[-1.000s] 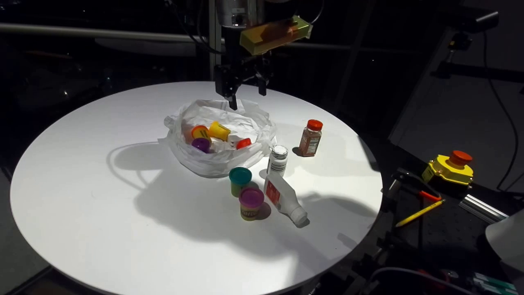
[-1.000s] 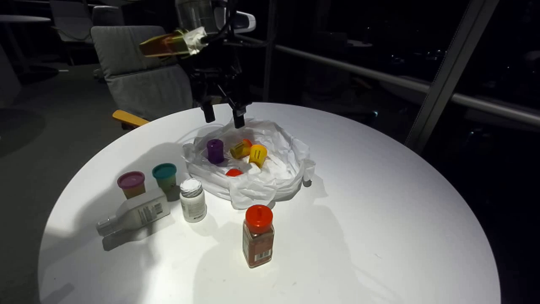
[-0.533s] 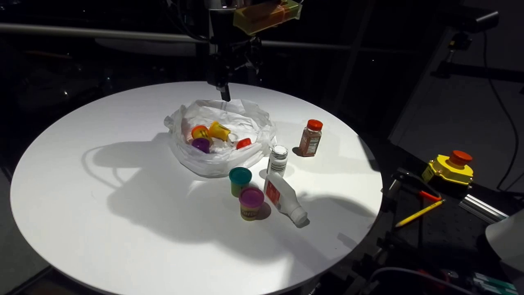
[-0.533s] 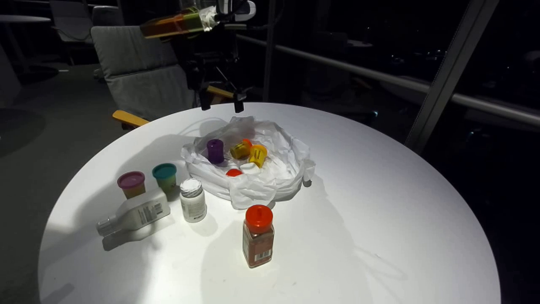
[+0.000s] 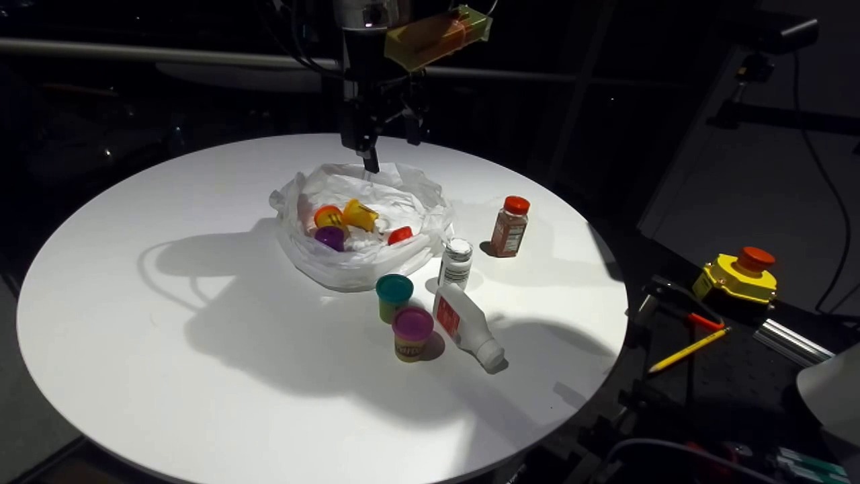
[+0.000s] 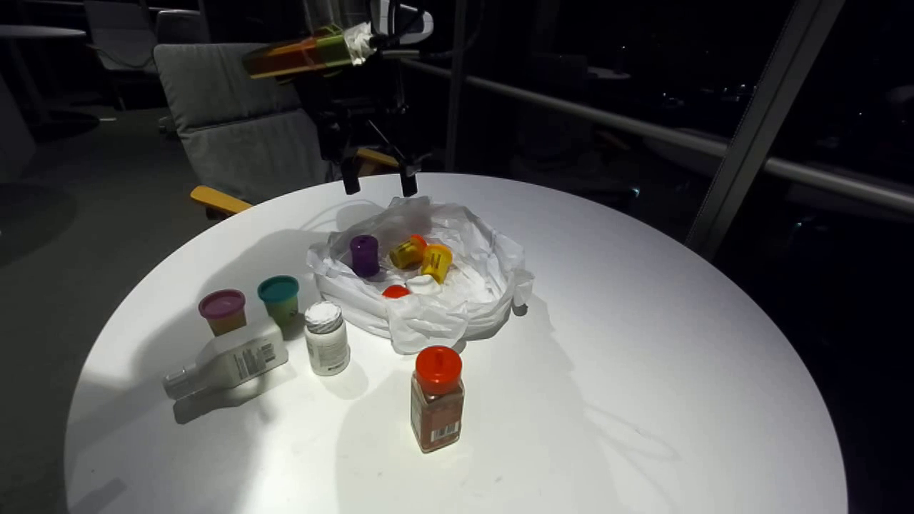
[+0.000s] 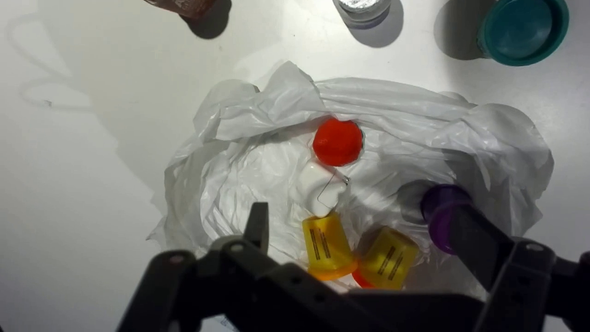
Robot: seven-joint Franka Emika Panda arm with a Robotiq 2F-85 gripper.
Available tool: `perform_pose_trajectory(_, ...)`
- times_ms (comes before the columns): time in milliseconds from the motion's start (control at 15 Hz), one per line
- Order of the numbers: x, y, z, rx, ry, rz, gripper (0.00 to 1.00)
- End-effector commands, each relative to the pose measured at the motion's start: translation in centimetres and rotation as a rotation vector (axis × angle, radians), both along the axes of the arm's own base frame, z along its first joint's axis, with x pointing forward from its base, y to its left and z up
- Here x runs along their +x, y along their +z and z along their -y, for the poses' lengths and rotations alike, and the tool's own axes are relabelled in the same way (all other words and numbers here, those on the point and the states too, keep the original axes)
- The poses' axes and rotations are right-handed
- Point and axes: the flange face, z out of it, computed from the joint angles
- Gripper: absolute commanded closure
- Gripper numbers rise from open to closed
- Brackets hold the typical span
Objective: Remove all the objects from the white plastic bag and put them on the table
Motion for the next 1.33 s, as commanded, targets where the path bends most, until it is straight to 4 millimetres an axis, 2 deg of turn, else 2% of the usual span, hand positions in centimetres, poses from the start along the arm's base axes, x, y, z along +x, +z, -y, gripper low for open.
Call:
perform_pose_trajectory(0,1.5,-3.0,-0.1,-0.032,0.096,0.0,0.0)
perform_pose_trajectory(267,2.3,-7.9,0.3,-0.016,0.184,-0.019,0.0)
perform_pose_trajectory(467,3.5,-10.8,0.8,-0.03,0.227,0.003,0.0)
perform_pose_trajectory(800,5.9,-12.5,1.9,-0.051,0.248,0.027,0.0)
perform_pose_trajectory(1133,8.1,-13.8,2.0,-0.05,0.275,0.025,0.0)
perform_pose_trajectory(1267,8.7,-14.3,2.1,-0.043,0.282,0.023,0.25)
